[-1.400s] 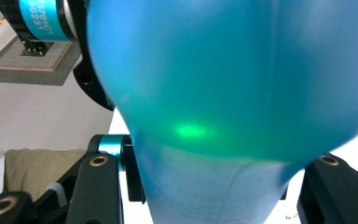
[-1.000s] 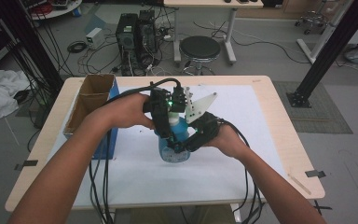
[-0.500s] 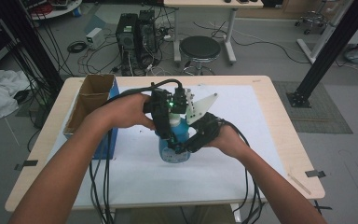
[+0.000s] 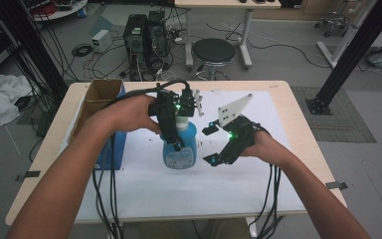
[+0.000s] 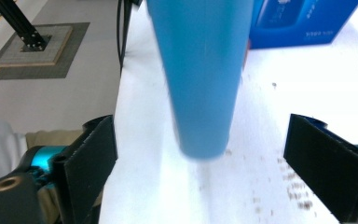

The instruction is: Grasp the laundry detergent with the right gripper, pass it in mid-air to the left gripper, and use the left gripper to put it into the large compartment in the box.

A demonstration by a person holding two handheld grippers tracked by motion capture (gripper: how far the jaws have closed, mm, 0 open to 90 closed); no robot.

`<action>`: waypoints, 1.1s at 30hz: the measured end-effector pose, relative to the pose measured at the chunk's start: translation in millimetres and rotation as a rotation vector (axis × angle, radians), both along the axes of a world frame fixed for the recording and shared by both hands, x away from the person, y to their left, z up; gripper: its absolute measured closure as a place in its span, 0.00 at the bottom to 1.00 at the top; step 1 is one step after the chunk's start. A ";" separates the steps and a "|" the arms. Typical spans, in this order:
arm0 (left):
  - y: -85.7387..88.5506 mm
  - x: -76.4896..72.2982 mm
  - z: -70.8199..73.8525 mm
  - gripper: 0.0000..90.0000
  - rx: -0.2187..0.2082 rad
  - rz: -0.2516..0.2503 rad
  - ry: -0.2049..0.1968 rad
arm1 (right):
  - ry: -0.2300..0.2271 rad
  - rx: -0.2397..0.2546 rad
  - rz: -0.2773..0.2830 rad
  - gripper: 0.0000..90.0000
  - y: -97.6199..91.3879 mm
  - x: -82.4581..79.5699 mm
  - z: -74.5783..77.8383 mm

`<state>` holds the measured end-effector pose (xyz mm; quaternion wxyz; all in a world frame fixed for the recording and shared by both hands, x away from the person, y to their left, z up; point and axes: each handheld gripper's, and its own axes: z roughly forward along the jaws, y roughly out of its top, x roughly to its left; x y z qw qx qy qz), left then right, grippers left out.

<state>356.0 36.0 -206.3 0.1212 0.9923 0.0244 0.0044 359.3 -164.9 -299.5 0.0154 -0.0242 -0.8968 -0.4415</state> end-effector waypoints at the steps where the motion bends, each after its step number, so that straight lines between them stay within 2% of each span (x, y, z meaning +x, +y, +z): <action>1: 1.7 0.9 0.3 0.42 -0.002 0.006 -0.001 | 0.000 -0.016 -0.031 0.10 -5.4 1.2 0.1; 4: 6.6 3.0 1.6 0.42 -0.009 0.029 -0.009 | 0.029 -0.056 -0.117 0.10 -18.1 7.5 -0.1; 6: 9.2 4.4 2.8 0.42 -0.004 0.042 -0.017 | 0.039 -0.082 -0.135 0.10 -27.9 11.8 0.3; 9: 12.8 6.6 4.4 0.42 0.003 0.067 -0.026 | 0.029 -0.145 -0.150 0.10 -39.5 14.6 2.7; 11: 16.1 8.8 6.7 0.42 -0.001 0.087 -0.033 | 0.017 -0.189 -0.194 0.09 -46.0 17.0 4.8; 12: 18.0 9.8 7.8 0.42 -0.002 0.095 -0.039 | 0.012 -0.199 -0.212 0.01 -48.3 17.5 5.3; 16: 26.0 13.5 13.6 0.42 -0.005 0.136 -0.058 | 0.006 -0.267 -0.270 0.01 -62.8 22.6 8.6; 19: 32.4 16.6 20.3 0.42 -0.010 0.169 -0.068 | 0.010 -0.296 -0.297 0.01 -77.4 26.9 12.8; 22: 39.6 20.5 29.3 0.42 -0.015 0.210 -0.078 | 0.025 -0.318 -0.299 0.02 -91.3 30.9 18.2; 28: 53.7 27.0 46.7 0.42 -0.005 0.281 -0.090 | 0.039 -0.432 -0.365 0.02 -110.8 39.7 23.1; 33: 65.8 31.1 59.0 0.42 -0.003 0.314 -0.091 | 0.064 -0.495 -0.373 0.02 -123.2 43.1 22.6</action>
